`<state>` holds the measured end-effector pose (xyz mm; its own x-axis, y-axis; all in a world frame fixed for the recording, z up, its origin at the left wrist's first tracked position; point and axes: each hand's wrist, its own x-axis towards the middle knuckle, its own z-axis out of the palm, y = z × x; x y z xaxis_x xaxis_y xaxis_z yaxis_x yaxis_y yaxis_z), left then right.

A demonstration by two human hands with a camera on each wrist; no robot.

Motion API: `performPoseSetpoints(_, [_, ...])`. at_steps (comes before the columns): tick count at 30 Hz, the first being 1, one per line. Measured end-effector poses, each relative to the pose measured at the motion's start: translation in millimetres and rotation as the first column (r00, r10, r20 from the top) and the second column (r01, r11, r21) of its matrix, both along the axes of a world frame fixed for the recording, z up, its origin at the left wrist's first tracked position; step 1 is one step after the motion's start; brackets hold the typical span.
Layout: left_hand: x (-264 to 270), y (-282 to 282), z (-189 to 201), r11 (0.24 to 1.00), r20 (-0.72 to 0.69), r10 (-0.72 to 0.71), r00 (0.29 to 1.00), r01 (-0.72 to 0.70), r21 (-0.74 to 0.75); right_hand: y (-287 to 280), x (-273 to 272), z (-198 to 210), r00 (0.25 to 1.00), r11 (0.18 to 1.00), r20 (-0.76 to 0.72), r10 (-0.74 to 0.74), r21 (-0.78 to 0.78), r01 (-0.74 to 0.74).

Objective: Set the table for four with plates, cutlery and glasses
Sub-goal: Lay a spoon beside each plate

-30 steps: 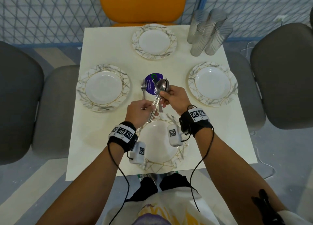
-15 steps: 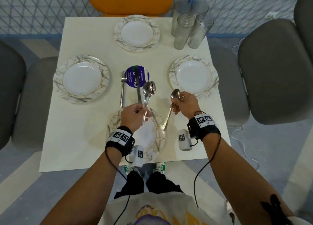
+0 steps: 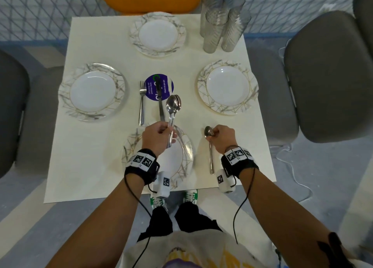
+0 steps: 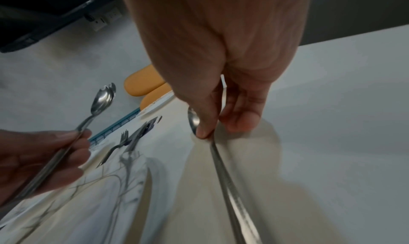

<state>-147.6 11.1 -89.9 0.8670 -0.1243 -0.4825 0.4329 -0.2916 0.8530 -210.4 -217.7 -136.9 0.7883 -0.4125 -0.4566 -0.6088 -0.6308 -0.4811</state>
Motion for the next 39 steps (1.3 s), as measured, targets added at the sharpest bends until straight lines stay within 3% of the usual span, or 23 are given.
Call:
performPoseSetpoints(5, [0,4,-1,1.0,0.001,-0.002,1.0,0.002,-0.017,1,-9,-8,0.996,0.996,0.005,-0.083,0.026,0.083])
performPoseSetpoints(19, [1,8,-2,0.999,0.019,-0.009,1.0,0.009,-0.043,2,-16,-9,0.989,0.994,-0.095,-0.11,-0.034,0.107])
performPoseSetpoints(25, [2,11,-2,0.998,0.01,-0.034,0.999,0.035,-0.051,6,-8,14,0.971,0.98,0.136,-0.198,0.003,0.199])
performPoseSetpoints(27, [3,10,1,0.997,0.0,-0.043,0.999,0.043,-0.069,15,2,30,0.943,0.97,0.235,-0.237,0.115,0.215])
performPoseSetpoints(33, [12,-1,22,0.986,0.036,-0.086,0.996,0.09,-0.138,54,44,78,0.903,0.898,0.371,-0.218,0.439,0.036])
performPoseSetpoints(39, [32,0,41,0.981,0.119,-0.128,0.985,0.143,-0.133,73,68,98,0.869,0.878,0.436,-0.235,0.479,-0.003])
